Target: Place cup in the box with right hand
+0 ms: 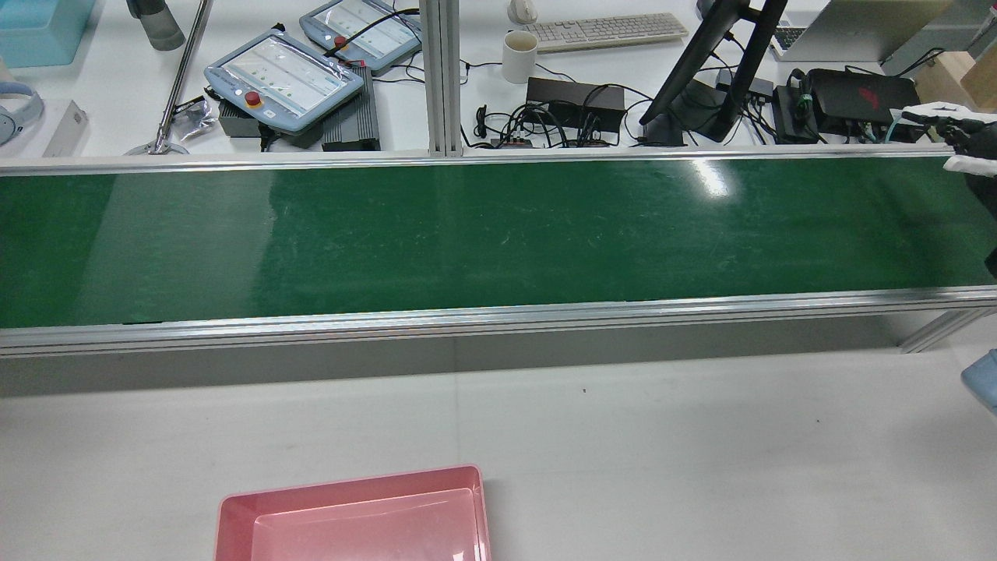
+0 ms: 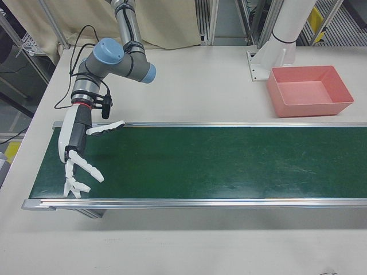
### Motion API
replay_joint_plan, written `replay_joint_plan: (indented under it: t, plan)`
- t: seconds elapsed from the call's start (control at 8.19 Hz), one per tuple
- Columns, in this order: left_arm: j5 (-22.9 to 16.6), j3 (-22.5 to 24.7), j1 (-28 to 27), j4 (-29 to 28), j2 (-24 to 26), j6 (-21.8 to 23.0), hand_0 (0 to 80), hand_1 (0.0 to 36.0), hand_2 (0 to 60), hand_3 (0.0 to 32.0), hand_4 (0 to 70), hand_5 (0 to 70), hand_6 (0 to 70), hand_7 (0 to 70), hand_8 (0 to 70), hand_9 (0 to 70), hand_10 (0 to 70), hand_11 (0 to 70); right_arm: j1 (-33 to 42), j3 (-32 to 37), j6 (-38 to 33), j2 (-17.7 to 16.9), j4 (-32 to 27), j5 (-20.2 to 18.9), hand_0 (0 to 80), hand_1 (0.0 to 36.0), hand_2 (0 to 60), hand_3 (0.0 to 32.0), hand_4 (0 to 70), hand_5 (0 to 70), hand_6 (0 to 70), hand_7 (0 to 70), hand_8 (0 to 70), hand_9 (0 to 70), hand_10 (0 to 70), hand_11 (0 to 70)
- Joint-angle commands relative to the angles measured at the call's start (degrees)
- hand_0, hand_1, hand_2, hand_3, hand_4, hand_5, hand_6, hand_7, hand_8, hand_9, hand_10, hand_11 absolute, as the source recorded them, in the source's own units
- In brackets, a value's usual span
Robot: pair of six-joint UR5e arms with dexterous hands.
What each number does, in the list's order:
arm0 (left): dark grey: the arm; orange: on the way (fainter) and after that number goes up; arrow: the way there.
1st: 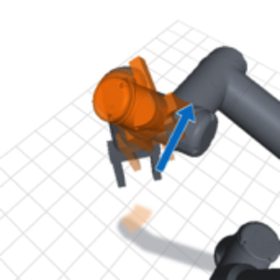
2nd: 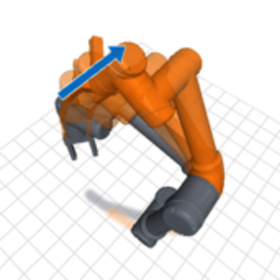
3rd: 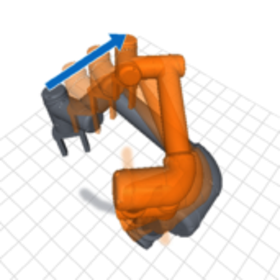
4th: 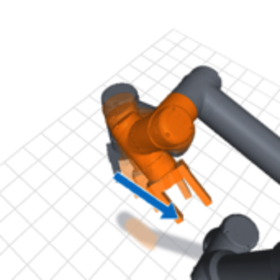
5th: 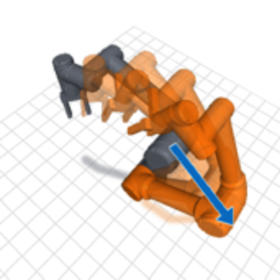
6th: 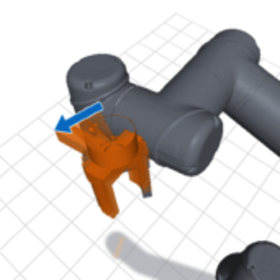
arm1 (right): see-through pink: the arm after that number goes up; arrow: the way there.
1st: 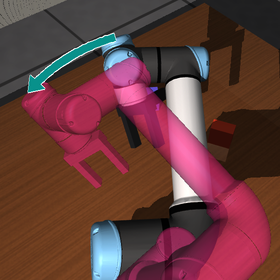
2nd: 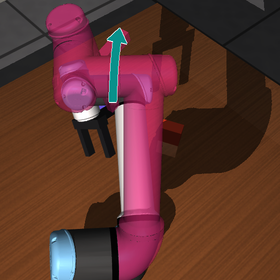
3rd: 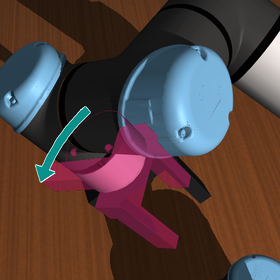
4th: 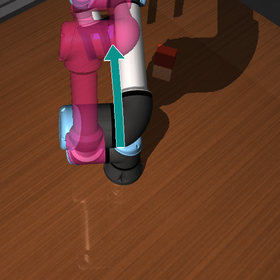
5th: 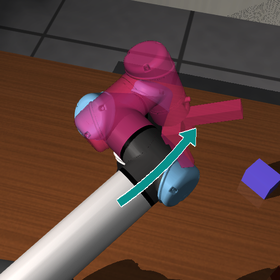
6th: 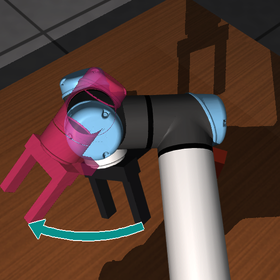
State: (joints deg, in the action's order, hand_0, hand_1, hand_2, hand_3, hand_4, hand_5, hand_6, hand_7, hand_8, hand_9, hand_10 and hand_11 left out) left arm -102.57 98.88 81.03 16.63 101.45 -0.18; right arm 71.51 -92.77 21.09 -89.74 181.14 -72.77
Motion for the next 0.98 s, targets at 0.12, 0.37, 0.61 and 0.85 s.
replay_joint_plan:
  t: [0.12,0.37,0.61,0.85]
  plan:
    - [0.0,0.1,0.0,0.0,0.0,0.0,0.0,0.0,0.0,0.0,0.0,0.0,0.0,0.0,0.0,0.0,0.0,0.0,-1.1,-0.1,0.6,-0.2,0.3,2.7,41.2,0.0,0.0,0.0,26.6,1.9,8.7,38.9,9.4,17.9,1.6,2.6]
    - [0.0,0.1,0.0,0.0,0.0,0.0,0.0,0.0,0.0,0.0,0.0,0.0,0.0,0.0,0.0,0.0,0.0,0.0,-3.7,-0.8,1.9,-0.2,0.7,5.2,41.4,0.0,0.0,0.0,25.1,2.0,8.4,37.9,9.1,17.3,1.0,1.6]
    - [0.0,0.1,0.0,0.1,0.0,0.0,0.0,0.0,0.0,0.0,0.0,0.0,0.0,0.0,0.0,0.0,0.0,0.0,-4.4,-1.6,2.1,-0.2,0.8,5.2,41.4,0.0,0.0,0.0,26.0,2.0,8.3,37.9,9.1,17.1,1.0,1.7]
    - [0.0,0.1,0.0,0.1,0.0,0.0,0.0,0.0,0.0,0.0,0.0,0.0,0.0,0.0,0.0,0.0,0.0,0.0,-5.1,-1.8,2.2,-0.3,0.8,5.2,41.6,0.0,0.0,0.0,25.9,2.0,8.2,38.2,9.0,17.2,0.9,1.6]
